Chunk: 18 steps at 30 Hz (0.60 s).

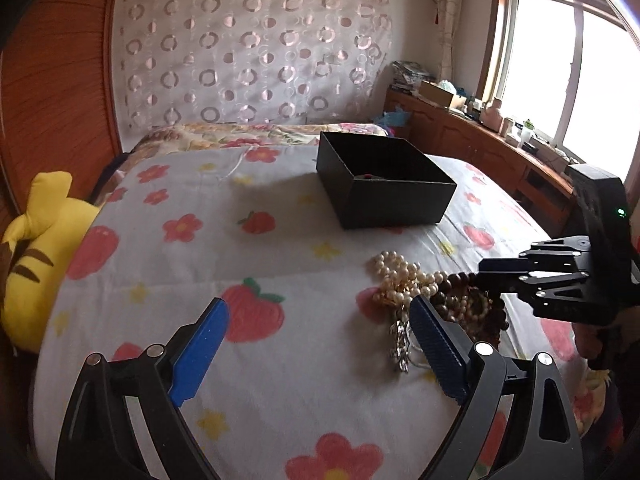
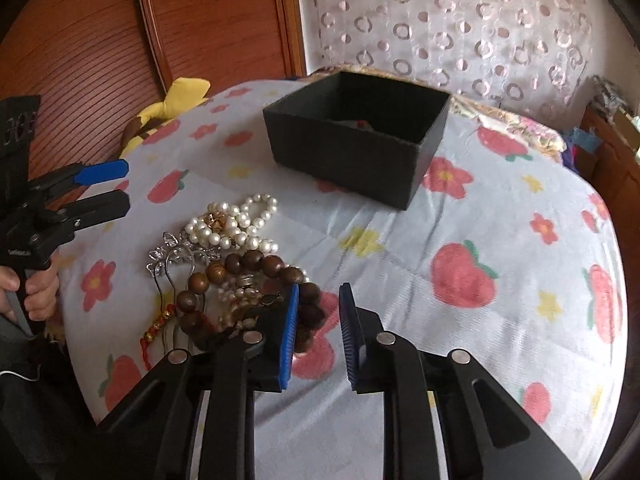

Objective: Organize jewelry
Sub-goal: 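Grasp the brown bead bracelet with the right gripper while the left gripper grasps the pearl necklace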

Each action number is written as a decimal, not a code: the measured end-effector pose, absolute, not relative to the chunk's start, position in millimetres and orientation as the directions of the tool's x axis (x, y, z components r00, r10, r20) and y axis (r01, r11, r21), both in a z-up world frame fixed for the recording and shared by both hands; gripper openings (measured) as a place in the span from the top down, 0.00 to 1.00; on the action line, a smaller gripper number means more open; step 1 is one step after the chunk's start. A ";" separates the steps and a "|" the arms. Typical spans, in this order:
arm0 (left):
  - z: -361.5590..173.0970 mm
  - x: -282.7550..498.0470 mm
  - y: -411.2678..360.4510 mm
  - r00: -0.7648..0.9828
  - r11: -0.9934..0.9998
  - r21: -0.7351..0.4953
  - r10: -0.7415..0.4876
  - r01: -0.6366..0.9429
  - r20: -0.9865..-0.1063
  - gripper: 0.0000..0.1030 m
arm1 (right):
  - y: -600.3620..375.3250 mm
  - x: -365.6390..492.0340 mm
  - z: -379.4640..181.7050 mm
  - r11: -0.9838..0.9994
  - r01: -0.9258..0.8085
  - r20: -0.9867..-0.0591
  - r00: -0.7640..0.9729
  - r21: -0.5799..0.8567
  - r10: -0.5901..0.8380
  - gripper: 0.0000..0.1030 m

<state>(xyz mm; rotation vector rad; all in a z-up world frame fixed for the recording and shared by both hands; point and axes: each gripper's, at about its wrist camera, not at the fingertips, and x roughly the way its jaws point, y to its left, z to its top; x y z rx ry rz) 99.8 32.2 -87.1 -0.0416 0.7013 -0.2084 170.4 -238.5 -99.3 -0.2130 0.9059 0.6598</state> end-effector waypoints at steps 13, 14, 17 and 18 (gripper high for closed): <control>-98.1 96.0 22.3 0.719 0.975 -0.097 -0.212 0.198 -0.662 0.15 | -250.1 151.9 -52.5 0.775 -0.623 -0.664 0.535 0.107 0.522 0.86; -98.9 96.5 20.4 0.715 0.975 -0.095 -0.211 0.200 -0.666 0.15 | -252.3 150.1 -46.4 0.776 -0.622 -0.652 0.547 0.104 0.525 0.86; -99.9 97.3 16.0 0.702 0.973 -0.092 -0.218 0.213 -0.678 0.15 | -262.1 146.1 -31.9 0.785 -0.613 -0.620 0.583 0.087 0.524 0.86; -100.6 97.2 14.3 0.697 0.972 -0.089 -0.220 0.219 -0.682 0.15 | -265.3 145.3 -28.1 0.789 -0.609 -0.612 0.594 0.083 0.523 0.86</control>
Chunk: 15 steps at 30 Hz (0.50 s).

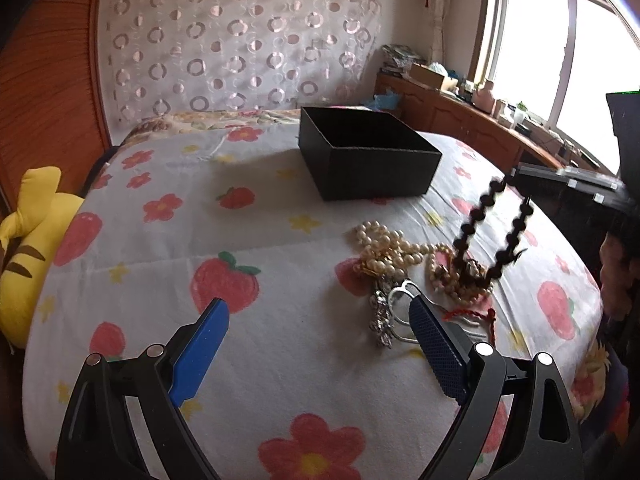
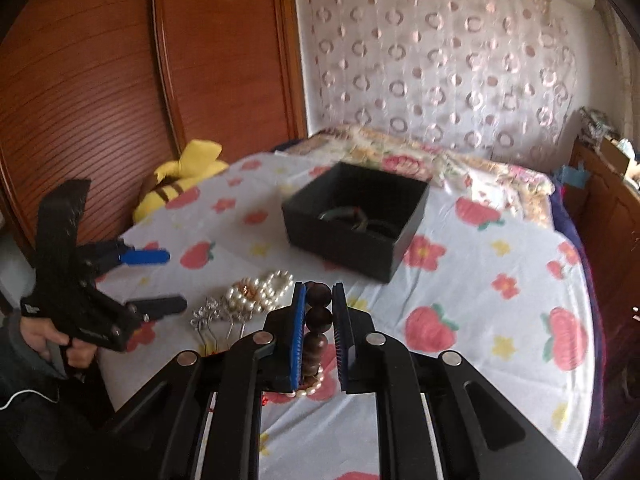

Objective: Organize jewelry
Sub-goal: 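Grasp the brown bead bracelet with the right gripper while the left gripper grasps the pearl necklace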

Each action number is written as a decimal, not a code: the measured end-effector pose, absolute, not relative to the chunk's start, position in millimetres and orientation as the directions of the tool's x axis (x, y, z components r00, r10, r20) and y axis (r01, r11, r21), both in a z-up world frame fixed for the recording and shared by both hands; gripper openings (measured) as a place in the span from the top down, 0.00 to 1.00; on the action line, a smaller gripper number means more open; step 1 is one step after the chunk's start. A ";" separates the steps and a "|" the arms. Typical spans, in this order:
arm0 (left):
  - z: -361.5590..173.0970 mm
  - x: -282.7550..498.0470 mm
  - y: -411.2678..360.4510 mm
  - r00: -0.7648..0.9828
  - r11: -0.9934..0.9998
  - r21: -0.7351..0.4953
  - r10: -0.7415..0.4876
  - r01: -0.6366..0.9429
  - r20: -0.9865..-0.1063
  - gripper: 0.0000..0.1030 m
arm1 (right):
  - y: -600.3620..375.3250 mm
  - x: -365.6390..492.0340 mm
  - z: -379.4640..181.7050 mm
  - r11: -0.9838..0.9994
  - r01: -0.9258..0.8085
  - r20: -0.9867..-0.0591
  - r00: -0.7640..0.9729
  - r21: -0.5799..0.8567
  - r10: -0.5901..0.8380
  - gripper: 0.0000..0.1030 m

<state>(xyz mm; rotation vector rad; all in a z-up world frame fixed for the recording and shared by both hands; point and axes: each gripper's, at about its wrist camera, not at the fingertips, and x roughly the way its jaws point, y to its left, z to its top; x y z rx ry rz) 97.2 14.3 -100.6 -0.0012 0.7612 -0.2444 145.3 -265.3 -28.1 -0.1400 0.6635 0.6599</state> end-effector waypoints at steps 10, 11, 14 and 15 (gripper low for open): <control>-105.2 98.2 2.7 0.650 0.952 -0.134 -0.286 0.274 -0.704 0.37 | -295.8 140.3 -34.9 0.845 -0.533 -0.605 0.661 0.036 0.443 0.86; -103.6 100.0 1.6 0.651 0.952 -0.135 -0.288 0.275 -0.702 0.37 | -298.8 140.9 -40.9 0.851 -0.523 -0.613 0.662 0.036 0.432 0.86; -100.2 108.3 -3.0 0.650 0.950 -0.133 -0.293 0.284 -0.701 0.37 | -306.6 144.0 -55.8 0.865 -0.500 -0.629 0.657 0.047 0.415 0.86; -100.3 111.3 -3.9 0.648 0.949 -0.134 -0.295 0.286 -0.703 0.37 | -307.6 144.1 -59.0 0.867 -0.496 -0.632 0.656 0.051 0.413 0.86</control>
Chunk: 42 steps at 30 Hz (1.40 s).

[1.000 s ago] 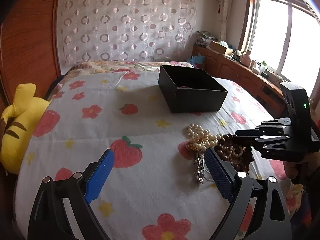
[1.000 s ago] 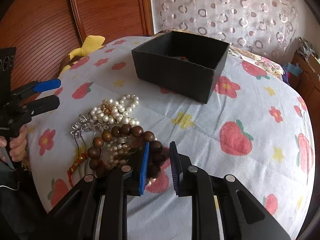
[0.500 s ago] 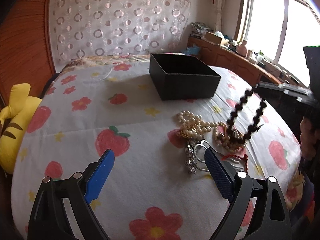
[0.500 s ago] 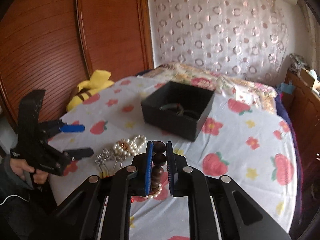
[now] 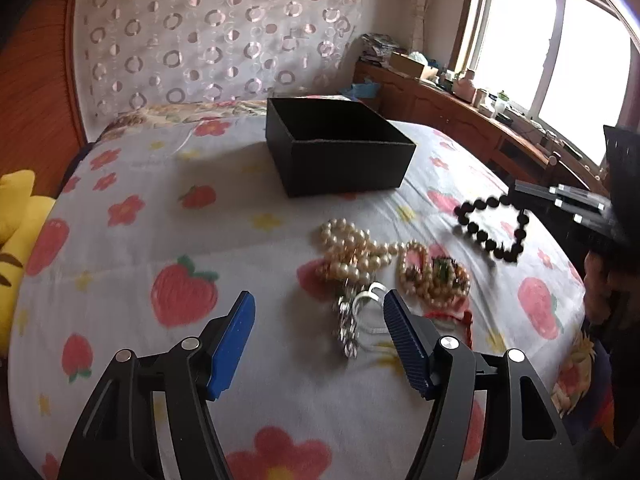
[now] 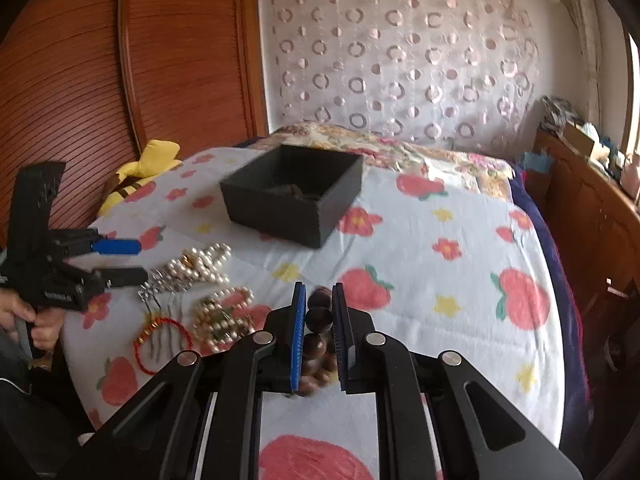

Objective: Organize jewelry
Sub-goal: 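Grasp the brown bead bracelet with the right gripper while the left gripper grasps the pearl necklace, then lift and carry the bead bracelet and pearl necklace over the black box with both grippers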

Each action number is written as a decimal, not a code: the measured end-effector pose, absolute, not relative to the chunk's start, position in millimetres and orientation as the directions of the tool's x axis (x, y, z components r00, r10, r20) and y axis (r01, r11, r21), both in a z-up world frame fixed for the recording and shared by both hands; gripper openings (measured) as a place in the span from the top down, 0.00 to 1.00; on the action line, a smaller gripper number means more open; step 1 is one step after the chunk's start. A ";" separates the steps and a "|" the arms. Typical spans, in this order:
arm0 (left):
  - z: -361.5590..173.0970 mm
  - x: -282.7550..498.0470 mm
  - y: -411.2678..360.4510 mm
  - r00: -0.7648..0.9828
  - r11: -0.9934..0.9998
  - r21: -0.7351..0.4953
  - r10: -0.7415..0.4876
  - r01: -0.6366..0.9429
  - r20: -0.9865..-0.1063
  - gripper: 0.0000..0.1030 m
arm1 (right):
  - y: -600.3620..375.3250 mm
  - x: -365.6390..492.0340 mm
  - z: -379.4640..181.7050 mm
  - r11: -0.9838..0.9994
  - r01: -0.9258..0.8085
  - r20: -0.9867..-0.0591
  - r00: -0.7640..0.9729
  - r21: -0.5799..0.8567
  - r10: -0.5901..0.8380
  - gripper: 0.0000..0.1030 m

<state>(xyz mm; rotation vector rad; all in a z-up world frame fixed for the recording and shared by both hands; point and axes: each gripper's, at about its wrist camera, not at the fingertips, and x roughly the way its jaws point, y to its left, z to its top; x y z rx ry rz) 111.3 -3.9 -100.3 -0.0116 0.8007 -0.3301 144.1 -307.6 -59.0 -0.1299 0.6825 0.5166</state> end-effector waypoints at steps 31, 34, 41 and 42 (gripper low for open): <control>-91.3 181.2 -40.1 0.510 0.876 -0.201 -0.427 0.439 -0.747 0.93 | -301.9 137.7 -74.4 0.861 -0.501 -0.634 0.637 0.090 0.437 0.85; -71.0 171.3 -37.7 0.544 0.873 -0.207 -0.444 0.442 -0.712 0.94 | -302.1 137.6 -73.8 0.860 -0.502 -0.633 0.639 0.088 0.438 0.85; -24.0 165.3 -41.0 0.611 0.869 -0.178 -0.457 0.461 -0.646 0.94 | -300.9 137.0 -60.9 0.857 -0.509 -0.613 0.652 0.083 0.446 0.85; -16.2 164.2 -42.7 0.623 0.869 -0.170 -0.456 0.464 -0.636 0.94 | -300.4 136.9 -58.0 0.856 -0.510 -0.609 0.655 0.081 0.447 0.85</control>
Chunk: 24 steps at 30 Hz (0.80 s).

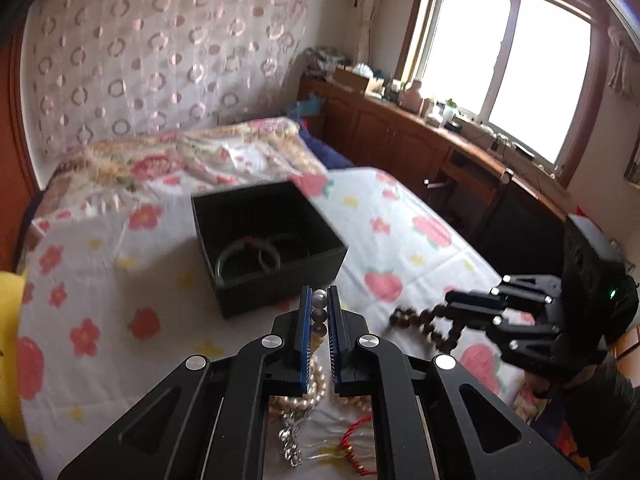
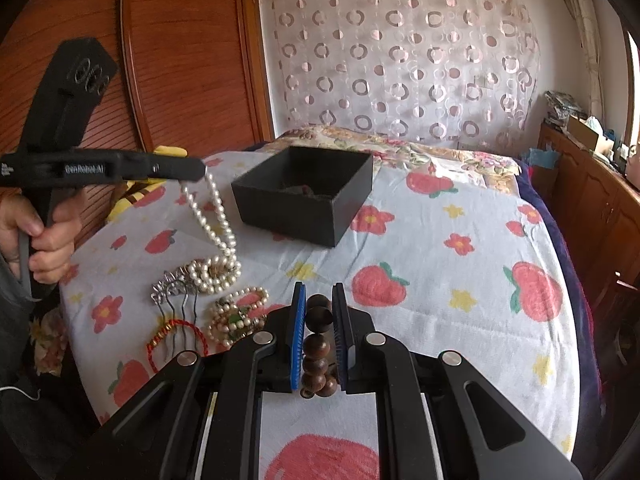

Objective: Organize jewelry
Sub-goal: 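Lift and carry the bead bracelet and pearl necklace over the black box with both grippers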

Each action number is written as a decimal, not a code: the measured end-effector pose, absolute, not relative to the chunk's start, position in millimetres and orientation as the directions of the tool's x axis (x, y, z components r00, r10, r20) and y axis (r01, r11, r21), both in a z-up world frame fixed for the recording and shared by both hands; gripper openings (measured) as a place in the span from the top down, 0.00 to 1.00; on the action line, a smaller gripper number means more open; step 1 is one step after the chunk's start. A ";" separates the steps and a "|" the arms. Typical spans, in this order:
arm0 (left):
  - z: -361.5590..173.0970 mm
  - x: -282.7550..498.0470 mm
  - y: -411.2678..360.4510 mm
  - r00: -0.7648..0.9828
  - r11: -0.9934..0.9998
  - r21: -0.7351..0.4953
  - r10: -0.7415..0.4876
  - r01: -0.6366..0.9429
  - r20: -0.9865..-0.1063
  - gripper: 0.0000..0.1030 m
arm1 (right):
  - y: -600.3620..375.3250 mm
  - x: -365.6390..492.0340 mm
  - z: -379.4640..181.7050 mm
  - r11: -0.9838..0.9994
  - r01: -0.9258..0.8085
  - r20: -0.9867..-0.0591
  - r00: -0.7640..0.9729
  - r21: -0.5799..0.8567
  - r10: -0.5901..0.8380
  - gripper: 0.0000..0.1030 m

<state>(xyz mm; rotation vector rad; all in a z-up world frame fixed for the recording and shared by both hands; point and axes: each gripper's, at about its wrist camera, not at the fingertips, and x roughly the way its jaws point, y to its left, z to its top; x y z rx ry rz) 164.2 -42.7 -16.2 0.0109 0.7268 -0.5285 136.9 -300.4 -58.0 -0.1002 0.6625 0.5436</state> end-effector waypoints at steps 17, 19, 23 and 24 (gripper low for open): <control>80.0 163.9 -62.3 0.731 0.873 -0.087 -0.453 0.480 -0.510 0.94 | -291.0 143.8 9.1 0.845 -0.534 -0.502 0.725 0.025 0.473 0.86; 88.3 171.5 -60.4 0.741 0.878 -0.084 -0.446 0.472 -0.503 0.94 | -289.0 148.5 19.4 0.845 -0.534 -0.487 0.734 0.016 0.473 0.86; 107.8 184.4 -60.1 0.763 0.889 -0.073 -0.427 0.451 -0.485 0.94 | -286.7 156.7 36.4 0.846 -0.533 -0.464 0.748 0.003 0.474 0.86; 113.6 188.1 -59.9 0.769 0.892 -0.071 -0.423 0.447 -0.478 0.94 | -286.1 158.9 40.6 0.846 -0.534 -0.459 0.751 0.001 0.474 0.86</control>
